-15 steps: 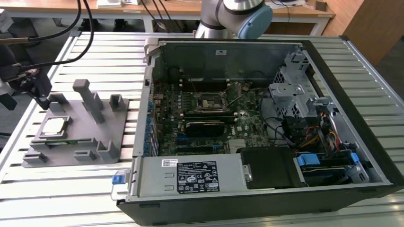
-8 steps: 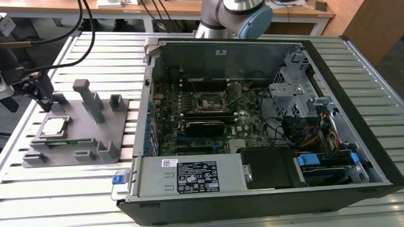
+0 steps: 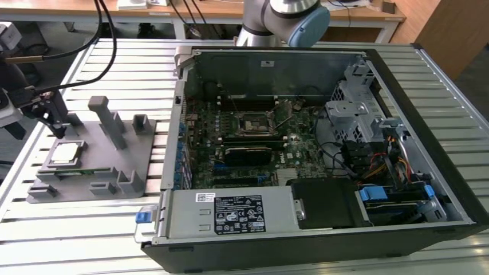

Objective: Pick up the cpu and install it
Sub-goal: 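Pick up the cpu and move it towards the insertion slot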

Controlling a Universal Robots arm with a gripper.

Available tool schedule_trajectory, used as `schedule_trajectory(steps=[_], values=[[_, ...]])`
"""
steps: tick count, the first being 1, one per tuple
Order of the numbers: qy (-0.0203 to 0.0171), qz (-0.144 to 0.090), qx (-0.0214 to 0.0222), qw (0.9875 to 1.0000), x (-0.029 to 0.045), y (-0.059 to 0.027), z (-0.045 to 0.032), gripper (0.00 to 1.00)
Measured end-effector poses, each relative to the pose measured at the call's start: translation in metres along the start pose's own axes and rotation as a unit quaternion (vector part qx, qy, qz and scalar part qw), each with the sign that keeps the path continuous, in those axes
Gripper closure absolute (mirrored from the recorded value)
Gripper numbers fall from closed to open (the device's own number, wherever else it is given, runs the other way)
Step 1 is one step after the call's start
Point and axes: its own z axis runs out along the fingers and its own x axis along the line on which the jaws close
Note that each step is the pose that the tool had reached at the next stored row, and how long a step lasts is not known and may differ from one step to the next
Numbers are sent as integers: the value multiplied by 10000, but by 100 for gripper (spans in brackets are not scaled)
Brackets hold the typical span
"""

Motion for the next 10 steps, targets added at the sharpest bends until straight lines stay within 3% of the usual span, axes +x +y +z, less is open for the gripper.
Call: schedule_trajectory(steps=[10], values=[[0, 0, 0, 10000, -4, 20, 103, 30]])
